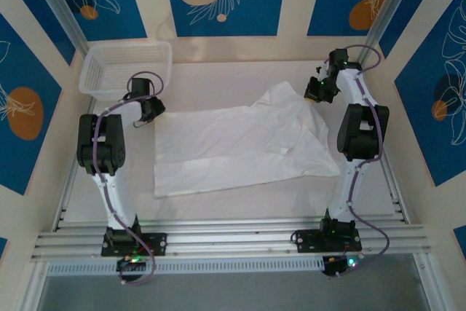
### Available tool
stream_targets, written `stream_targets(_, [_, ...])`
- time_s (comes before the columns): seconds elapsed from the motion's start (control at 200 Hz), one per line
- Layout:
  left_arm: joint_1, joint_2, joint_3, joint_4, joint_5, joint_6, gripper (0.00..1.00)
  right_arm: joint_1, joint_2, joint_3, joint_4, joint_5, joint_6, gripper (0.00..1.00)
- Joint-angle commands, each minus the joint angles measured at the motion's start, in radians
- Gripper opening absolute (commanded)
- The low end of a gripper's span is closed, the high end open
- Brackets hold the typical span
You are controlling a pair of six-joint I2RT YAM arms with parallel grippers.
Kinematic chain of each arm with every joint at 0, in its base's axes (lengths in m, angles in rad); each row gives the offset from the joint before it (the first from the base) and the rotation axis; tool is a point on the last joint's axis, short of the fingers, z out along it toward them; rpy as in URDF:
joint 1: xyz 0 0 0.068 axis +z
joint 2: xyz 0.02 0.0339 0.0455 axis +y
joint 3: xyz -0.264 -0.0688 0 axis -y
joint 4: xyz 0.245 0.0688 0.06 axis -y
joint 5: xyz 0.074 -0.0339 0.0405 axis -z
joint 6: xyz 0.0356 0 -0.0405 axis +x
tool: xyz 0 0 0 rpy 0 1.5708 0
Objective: Fold the inside-out t-shirt
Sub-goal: Fold the T-shirt at the center of the table.
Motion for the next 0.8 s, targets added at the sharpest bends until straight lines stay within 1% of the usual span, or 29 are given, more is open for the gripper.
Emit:
stream_targets(0.0, [0.005, 0.082, 0.029, -0.071, 0.017, 0.036, 0.24, -0.003, -0.046, 0.021, -0.017, -0.033, 0.015, 0.00])
stream_targets(0.085, [-0.002, 0.081, 0.024, -0.075, 0.024, 0.039, 0.15, -0.006, -0.049, 0.023, -0.015, -0.037, 0.017, 0.00])
stream_targets(0.215, [-0.017, 0.062, -0.003, -0.080, 0.009, 0.033, 0.13, -0.008, -0.054, 0.025, -0.014, -0.043, 0.020, 0.00])
stream_targets(0.295, [-0.018, 0.057, -0.009, -0.086, -0.003, 0.022, 0.09, -0.008, -0.057, 0.023, -0.013, -0.045, 0.019, 0.00])
stream_targets(0.35, [-0.018, 0.060, -0.002, -0.099, -0.011, 0.019, 0.04, -0.008, -0.058, 0.022, -0.012, -0.044, 0.020, 0.00])
stream_targets(0.38, [-0.020, 0.062, 0.004, -0.108, -0.017, 0.017, 0.00, -0.008, -0.059, 0.021, -0.013, -0.045, 0.021, 0.00])
stream_targets(0.455, [-0.020, 0.061, 0.003, -0.114, -0.020, 0.014, 0.00, -0.009, -0.064, 0.019, -0.013, -0.044, 0.021, 0.00])
stream_targets(0.575, [-0.020, 0.029, -0.031, -0.080, -0.017, 0.015, 0.00, -0.012, -0.070, 0.013, -0.005, -0.043, 0.026, 0.00])
stream_targets(0.68, [-0.020, -0.048, -0.065, -0.049, -0.021, 0.021, 0.00, -0.018, -0.086, -0.004, 0.010, -0.032, 0.040, 0.00])
stream_targets(0.795, [-0.018, -0.140, -0.099, -0.059, -0.065, 0.011, 0.00, -0.056, -0.128, -0.073, 0.076, -0.012, 0.116, 0.00])
